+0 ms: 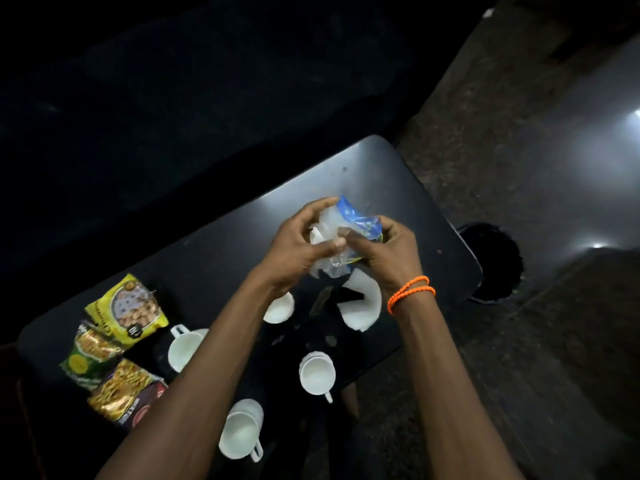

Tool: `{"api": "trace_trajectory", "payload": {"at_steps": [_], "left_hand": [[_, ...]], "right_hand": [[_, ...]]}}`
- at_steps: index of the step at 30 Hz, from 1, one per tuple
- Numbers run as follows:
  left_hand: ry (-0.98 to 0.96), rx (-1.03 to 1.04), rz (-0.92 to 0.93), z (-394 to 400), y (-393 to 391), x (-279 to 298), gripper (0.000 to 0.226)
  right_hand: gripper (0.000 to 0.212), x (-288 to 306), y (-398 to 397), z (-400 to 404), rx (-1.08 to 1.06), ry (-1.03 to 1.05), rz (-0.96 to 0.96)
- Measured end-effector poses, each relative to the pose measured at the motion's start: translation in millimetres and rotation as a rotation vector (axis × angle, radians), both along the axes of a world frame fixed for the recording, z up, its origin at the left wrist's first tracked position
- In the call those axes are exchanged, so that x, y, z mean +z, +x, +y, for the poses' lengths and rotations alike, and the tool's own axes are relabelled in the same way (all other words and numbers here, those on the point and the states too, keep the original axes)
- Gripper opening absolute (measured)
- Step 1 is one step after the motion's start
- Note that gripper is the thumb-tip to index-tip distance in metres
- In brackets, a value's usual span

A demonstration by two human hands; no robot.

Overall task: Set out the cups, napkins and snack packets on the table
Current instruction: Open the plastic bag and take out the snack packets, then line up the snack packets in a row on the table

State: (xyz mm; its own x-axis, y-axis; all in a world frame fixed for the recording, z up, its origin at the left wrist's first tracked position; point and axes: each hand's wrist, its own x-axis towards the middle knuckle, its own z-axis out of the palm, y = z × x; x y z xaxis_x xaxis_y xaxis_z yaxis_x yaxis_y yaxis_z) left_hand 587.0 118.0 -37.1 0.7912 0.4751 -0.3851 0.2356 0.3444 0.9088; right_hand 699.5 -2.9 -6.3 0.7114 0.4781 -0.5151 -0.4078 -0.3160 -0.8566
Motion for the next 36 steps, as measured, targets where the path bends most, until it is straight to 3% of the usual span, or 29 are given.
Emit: {"api": "trace_trajectory", "payload": {"at_steps": [1, 4, 6, 9, 12, 15, 17, 20, 22, 25, 30, 36], "left_hand": [[0.078, 0.075, 0.065, -7.6, 14.1, -2.9, 0.055], [0.134, 0.267, 0.219, -31.9, 53.6, -8.1, 0.047], [0.154, 0.254, 0.268, -51.6, 78.4, -9.2, 0.033], [0.091, 0.028, 0.186, -76.2, 105.3, -2.3, 0.024], [0.069, -0.187, 0.055, -80.3, 120.1, 10.3, 0.035], [0.306, -0.061, 0.049, -74.6, 126.9, 20.6, 0.034], [0.304, 0.044, 0.032, -71.8, 127.9, 22.2, 0.024], [0.319, 0.132, 0.058, -71.1, 125.5, 20.5, 0.014], [0.349, 0.167, 0.089, -69.9, 118.3, 15.7, 0.013], [0.39, 0.16, 0.136, -63.8, 104.4, 8.4, 0.01], [0.353, 0.276, 0.145, -49.6, 83.0, 3.7, 0.015], [0.325, 0.429, 0.18, -26.2, 38.1, 2.2, 0.015]], "right_hand": [[0.029, -1.9, 8.4, -9.8, 0.049, 0.0, -0.044], [0.078, -4.5, 29.2, -40.6, 0.324, -0.01, -0.163], [0.097, -3.8, 36.4, -52.0, 0.454, -0.165, -0.403], [0.068, -2.2, 55.9, -75.8, 0.234, -0.275, -0.703], [0.049, -3.0, 87.7, -112.4, -0.114, -0.381, -0.929], [0.052, -16.7, 127.4, -150.2, -0.284, -0.697, -1.111], [0.055, -34.6, 156.1, -167.7, -0.222, -0.925, -1.119], [0.072, -70.5, 192.5, -190.5, 0.063, -1.144, -0.939], [0.092, -93.0, 205.9, -200.6, 0.2, -1.187, -0.791], [0.099, -111.1, 212.0, -202.1, 0.159, -1.224, -0.782], [0.081, -104.4, 189.3, -165.3, 0.077, -1.029, -0.873], [0.079, -68.4, 138.5, -79.6, 0.152, -0.737, -0.934]]}}
